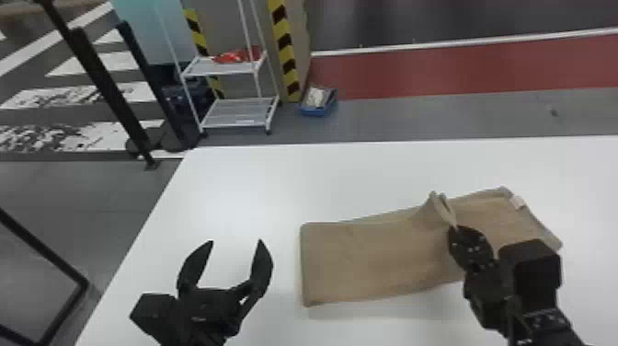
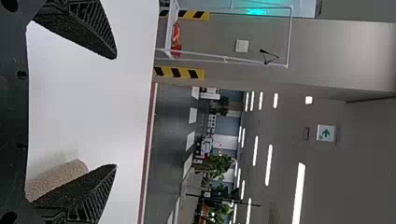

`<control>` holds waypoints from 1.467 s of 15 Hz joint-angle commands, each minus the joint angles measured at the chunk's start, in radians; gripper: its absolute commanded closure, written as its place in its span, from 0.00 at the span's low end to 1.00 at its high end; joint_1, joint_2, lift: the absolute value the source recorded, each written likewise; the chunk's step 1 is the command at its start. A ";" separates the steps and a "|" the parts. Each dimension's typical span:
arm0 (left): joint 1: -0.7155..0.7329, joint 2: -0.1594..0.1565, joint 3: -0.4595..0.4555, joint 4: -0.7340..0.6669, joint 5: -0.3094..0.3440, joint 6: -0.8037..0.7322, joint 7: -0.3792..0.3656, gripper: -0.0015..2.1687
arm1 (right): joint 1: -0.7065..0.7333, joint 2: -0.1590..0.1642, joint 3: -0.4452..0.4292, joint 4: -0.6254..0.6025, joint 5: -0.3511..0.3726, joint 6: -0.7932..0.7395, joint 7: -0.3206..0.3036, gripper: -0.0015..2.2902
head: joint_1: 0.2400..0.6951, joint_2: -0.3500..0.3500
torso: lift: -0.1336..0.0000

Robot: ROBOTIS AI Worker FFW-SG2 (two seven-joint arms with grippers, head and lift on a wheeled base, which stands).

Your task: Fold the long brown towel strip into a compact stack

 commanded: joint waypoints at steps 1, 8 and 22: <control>0.000 -0.003 0.006 0.000 0.007 0.000 -0.005 0.02 | -0.007 0.000 -0.065 -0.082 -0.017 0.039 0.011 0.58 | 1.00 0.84 | 0.09; -0.038 -0.003 -0.005 0.037 0.021 0.006 -0.022 0.02 | -0.055 0.000 -0.217 -0.062 -0.150 0.091 0.057 0.58 | 1.00 0.69 | 0.09; -0.044 -0.003 -0.020 0.045 0.018 0.012 -0.026 0.02 | -0.127 0.000 -0.389 0.036 -0.212 0.303 0.125 0.03 | 1.00 0.53 | 0.09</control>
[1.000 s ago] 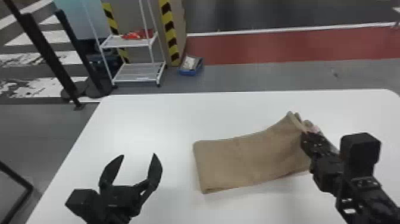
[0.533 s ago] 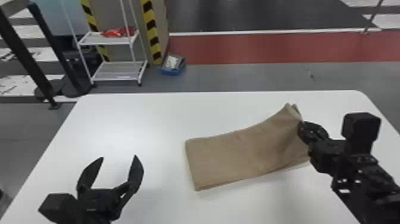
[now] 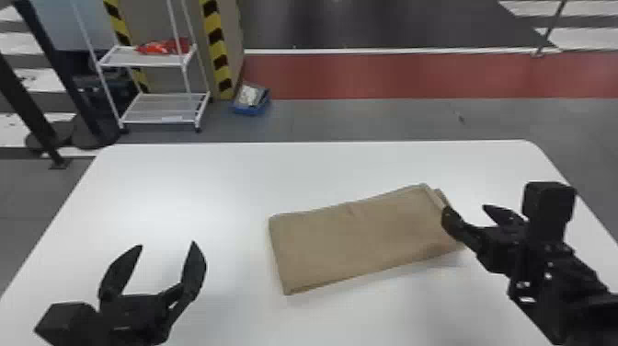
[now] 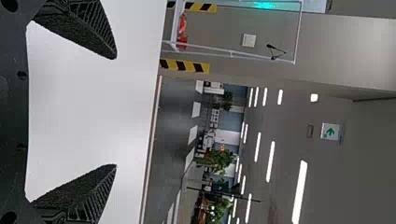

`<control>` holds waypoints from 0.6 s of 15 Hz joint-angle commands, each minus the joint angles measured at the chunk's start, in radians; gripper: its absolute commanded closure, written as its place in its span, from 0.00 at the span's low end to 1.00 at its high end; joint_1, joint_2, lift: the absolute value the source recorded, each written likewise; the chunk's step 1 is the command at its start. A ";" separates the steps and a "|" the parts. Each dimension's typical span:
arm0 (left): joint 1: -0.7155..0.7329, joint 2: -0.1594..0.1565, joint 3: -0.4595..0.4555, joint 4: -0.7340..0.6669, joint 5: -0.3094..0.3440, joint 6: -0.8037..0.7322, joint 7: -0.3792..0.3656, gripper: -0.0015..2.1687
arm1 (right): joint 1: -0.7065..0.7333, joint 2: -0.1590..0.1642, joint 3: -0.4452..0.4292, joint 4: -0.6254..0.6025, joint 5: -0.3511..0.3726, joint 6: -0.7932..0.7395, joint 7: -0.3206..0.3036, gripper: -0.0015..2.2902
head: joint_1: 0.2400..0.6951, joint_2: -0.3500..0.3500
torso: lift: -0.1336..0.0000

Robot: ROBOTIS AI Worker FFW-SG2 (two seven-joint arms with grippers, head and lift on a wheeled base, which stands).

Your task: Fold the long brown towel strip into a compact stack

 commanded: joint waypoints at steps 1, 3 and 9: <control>-0.005 -0.003 -0.011 0.001 0.000 0.000 0.000 0.02 | -0.010 0.000 -0.029 0.038 0.003 0.028 0.027 0.03 | 1.00 0.52 | 0.09; -0.009 -0.003 -0.014 0.001 0.000 0.000 0.000 0.02 | -0.027 0.000 -0.029 0.092 0.004 0.015 0.047 0.03 | 1.00 0.50 | 0.09; -0.024 0.003 -0.026 0.019 -0.003 0.003 0.000 0.02 | -0.064 0.000 -0.017 0.242 0.010 -0.120 0.079 0.08 | 1.00 0.46 | 0.09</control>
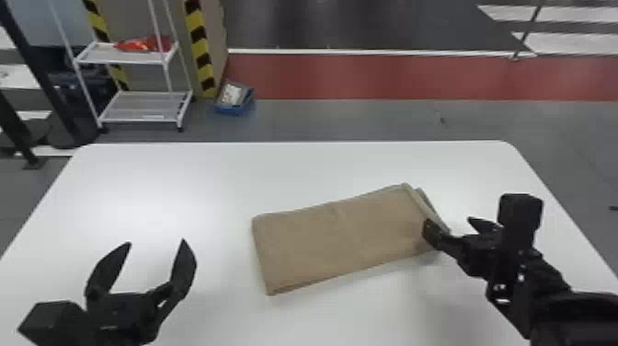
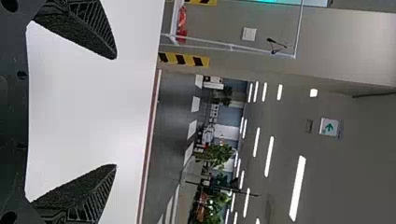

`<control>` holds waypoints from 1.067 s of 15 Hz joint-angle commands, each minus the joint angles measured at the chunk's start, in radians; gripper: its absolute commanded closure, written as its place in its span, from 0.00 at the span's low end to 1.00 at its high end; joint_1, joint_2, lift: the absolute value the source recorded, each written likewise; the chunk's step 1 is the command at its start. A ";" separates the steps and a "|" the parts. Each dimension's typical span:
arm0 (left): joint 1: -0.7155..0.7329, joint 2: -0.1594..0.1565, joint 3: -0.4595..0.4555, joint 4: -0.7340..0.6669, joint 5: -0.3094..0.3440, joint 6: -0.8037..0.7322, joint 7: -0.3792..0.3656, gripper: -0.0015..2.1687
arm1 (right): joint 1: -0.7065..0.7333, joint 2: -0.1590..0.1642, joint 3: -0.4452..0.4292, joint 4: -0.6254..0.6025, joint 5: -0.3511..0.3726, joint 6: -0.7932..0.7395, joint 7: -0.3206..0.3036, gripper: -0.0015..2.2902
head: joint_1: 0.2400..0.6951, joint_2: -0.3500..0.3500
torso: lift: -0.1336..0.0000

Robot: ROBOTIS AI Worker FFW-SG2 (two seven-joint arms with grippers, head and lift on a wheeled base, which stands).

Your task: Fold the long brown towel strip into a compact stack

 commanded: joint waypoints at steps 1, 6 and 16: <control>-0.006 0.002 -0.003 0.006 0.000 0.004 0.000 0.02 | -0.016 0.000 0.009 0.067 0.003 -0.034 0.009 0.11 | 1.00 0.46 | 0.09; -0.014 0.003 -0.005 0.015 0.003 0.001 0.000 0.02 | -0.022 0.006 0.024 0.125 -0.006 -0.126 0.030 0.49 | 1.00 0.47 | 0.09; -0.011 0.009 -0.003 0.031 0.015 -0.005 0.000 0.02 | -0.004 0.008 0.015 0.099 -0.012 -0.160 0.035 0.74 | 1.00 0.48 | 0.09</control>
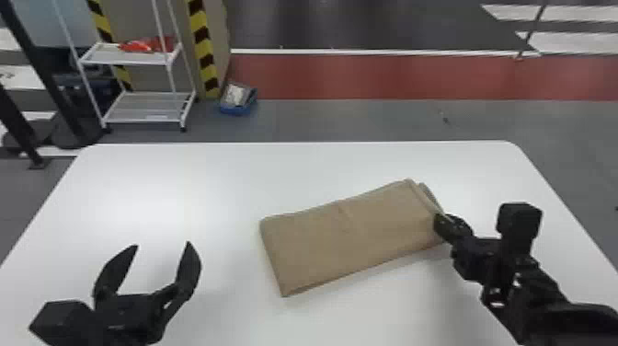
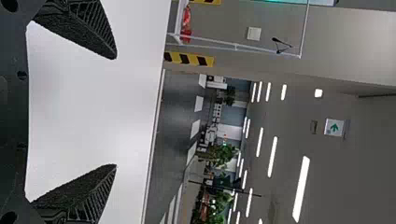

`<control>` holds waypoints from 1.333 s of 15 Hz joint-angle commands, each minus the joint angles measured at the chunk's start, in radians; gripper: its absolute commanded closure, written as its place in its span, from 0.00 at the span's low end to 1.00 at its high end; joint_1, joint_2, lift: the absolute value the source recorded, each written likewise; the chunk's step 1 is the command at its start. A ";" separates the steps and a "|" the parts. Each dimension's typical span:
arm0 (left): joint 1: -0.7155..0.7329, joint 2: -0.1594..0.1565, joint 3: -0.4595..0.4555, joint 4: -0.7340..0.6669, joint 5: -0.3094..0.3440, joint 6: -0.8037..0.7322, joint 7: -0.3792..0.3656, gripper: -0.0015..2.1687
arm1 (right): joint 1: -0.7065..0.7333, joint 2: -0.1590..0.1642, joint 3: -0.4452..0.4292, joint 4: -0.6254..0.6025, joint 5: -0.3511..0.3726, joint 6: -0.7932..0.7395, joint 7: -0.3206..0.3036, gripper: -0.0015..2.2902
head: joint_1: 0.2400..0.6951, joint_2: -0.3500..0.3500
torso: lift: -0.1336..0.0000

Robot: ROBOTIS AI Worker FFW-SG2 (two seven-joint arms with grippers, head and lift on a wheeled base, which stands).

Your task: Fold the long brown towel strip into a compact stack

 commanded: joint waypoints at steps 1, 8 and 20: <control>0.001 0.002 0.000 0.002 0.002 -0.001 0.000 0.02 | 0.004 0.000 -0.002 -0.004 0.000 -0.001 0.000 0.74 | 1.00 0.48 | 0.09; 0.004 0.000 -0.002 0.000 0.002 -0.001 -0.001 0.02 | 0.033 0.002 -0.044 -0.061 -0.023 0.017 0.000 0.74 | 1.00 0.46 | 0.09; 0.008 0.006 -0.003 -0.001 0.008 -0.004 -0.003 0.02 | 0.066 0.015 -0.079 -0.145 -0.017 0.180 0.000 0.03 | 1.00 0.46 | 0.09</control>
